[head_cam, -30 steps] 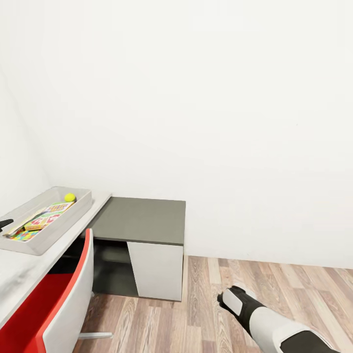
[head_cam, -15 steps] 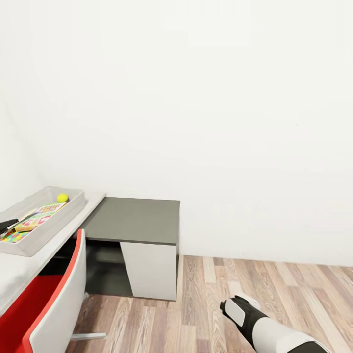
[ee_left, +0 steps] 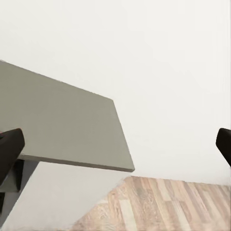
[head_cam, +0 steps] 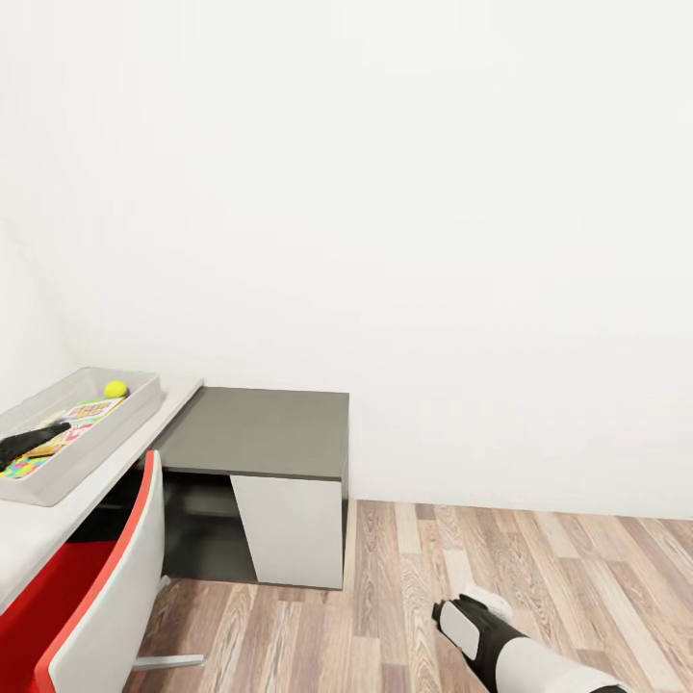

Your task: Put all the toys in the child's room - the three board games (two on the bed and one on the table), the two jigsaw puzzles on the table, and the tennis ball on the table - inside the toy box on the table in the child's room.

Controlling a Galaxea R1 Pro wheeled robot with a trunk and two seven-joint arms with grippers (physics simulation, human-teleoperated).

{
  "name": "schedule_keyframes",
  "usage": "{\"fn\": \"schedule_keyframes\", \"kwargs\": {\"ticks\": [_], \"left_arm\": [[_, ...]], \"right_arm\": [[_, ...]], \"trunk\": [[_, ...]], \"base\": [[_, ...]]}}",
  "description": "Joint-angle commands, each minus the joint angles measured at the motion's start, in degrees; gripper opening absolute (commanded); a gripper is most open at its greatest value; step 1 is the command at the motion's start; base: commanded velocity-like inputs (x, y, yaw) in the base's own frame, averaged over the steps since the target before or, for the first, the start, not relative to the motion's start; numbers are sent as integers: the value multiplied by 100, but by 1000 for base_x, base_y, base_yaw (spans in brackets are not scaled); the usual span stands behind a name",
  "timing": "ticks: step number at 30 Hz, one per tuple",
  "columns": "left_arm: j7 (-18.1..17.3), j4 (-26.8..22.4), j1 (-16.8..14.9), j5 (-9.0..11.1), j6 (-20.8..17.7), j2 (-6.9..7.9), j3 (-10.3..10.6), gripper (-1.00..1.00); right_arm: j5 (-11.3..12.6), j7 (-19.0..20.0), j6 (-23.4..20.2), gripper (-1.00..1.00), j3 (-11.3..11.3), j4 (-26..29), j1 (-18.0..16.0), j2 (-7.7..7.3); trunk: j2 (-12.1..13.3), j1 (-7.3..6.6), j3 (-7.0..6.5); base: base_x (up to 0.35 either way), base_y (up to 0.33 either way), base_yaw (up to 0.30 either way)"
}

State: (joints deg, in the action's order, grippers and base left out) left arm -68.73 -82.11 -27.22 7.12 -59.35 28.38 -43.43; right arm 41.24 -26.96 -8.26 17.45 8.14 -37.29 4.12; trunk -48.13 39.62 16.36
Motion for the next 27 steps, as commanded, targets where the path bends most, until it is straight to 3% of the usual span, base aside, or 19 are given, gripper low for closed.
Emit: {"fn": "schedule_keyframes", "kwargs": {"ticks": [1,2,3,5,7,10,12,15,18,19,22,25,27], "left_arm": [[-7,-23,-25,-3,-35,-2,137,100],[21,-67,-104,-6,-40,-34,594,100],[33,-76,-135,-8,-38,-51,760,100],[111,-97,-238,-10,-29,-197,1355,100],[221,-105,-363,-9,-18,-390,1638,100],[466,-109,-678,-9,-23,-748,1842,100],[812,-111,-986,-18,-37,-1189,2057,100],[1289,-105,-1164,-44,-45,-1610,2409,100],[2180,-88,-1267,-74,-29,-2160,3028,100],[2340,-86,-1274,-75,-25,-2250,3119,100],[3293,-50,-1296,-79,-2,-2794,3491,100],[3993,4,-1301,-69,10,-3124,3603,100],[4282,100,-1302,-66,19,-3218,3631,100]], "right_arm": [[-27,-37,-46,100,48,12,-1,1],[-167,-38,-47,100,48,12,0,5],[-213,-38,-46,100,48,12,1,6],[-359,-38,-45,100,48,12,2,9],[-412,-38,-45,100,48,12,2,9],[-449,-38,-44,100,46,12,2,7],[-465,-38,-44,100,42,12,2,1],[-471,-38,-46,100,40,12,2,-8],[-475,-38,-44,100,39,12,2,-7],[-475,-38,-44,100,39,12,2,-7],[-476,-38,-21,100,39,11,2,-7],[-477,-38,73,100,39,-10,2,-23],[-477,-38,114,100,39,-19,4,-37]], "trunk": [[-6,1,8],[-6,1,8],[-6,1,8],[-6,1,8],[-6,1,8],[-6,1,8],[-6,1,8],[-6,1,8],[-6,1,8],[-6,1,8],[-6,1,8],[-6,1,8],[-6,1,8]], "base": [[0,0,0],[0,0,0],[0,0,0],[0,0,0],[0,0,0],[0,0,0],[0,0,0],[0,0,0],[0,0,0],[0,0,0],[0,0,0],[0,0,0],[0,0,0]]}}
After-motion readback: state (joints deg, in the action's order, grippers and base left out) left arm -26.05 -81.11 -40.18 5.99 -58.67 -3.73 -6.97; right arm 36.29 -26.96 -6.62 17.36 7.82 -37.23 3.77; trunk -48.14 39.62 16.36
